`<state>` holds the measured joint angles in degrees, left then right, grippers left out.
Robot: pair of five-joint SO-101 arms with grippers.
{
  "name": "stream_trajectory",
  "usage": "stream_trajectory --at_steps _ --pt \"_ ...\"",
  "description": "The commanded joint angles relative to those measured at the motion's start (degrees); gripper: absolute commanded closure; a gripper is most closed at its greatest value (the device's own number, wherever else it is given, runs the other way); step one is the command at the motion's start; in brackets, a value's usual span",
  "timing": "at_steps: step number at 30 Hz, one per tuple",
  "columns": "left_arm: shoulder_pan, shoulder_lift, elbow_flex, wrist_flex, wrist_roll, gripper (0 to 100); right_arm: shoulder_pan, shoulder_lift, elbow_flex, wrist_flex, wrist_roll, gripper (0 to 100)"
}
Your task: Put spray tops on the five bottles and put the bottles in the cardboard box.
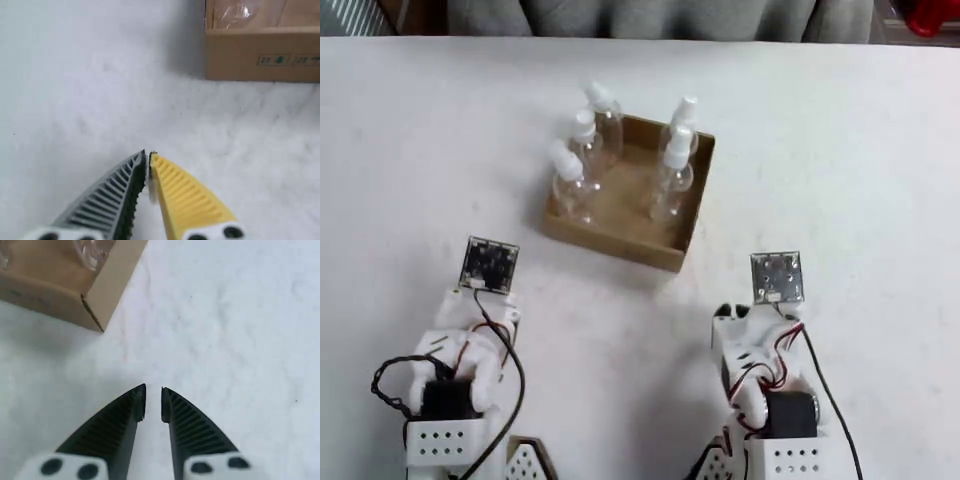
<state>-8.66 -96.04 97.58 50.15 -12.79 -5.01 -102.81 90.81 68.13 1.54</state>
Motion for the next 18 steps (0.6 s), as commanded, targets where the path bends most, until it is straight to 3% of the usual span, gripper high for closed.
stream_trajectory --at_steps 1,10,18 --pt "1.10 -0.13 -0.18 0.35 -0.70 98 0.04 -0.40 -1.41 3.56 0.09 98.3" --pt "6.37 -0.13 -0.18 4.40 -0.79 98 0.92 -0.48 5.98 4.62 0.00 98.3" --pt "8.66 -0.48 -0.18 12.84 -0.70 98 0.75 -0.40 6.07 4.44 0.00 98.3"
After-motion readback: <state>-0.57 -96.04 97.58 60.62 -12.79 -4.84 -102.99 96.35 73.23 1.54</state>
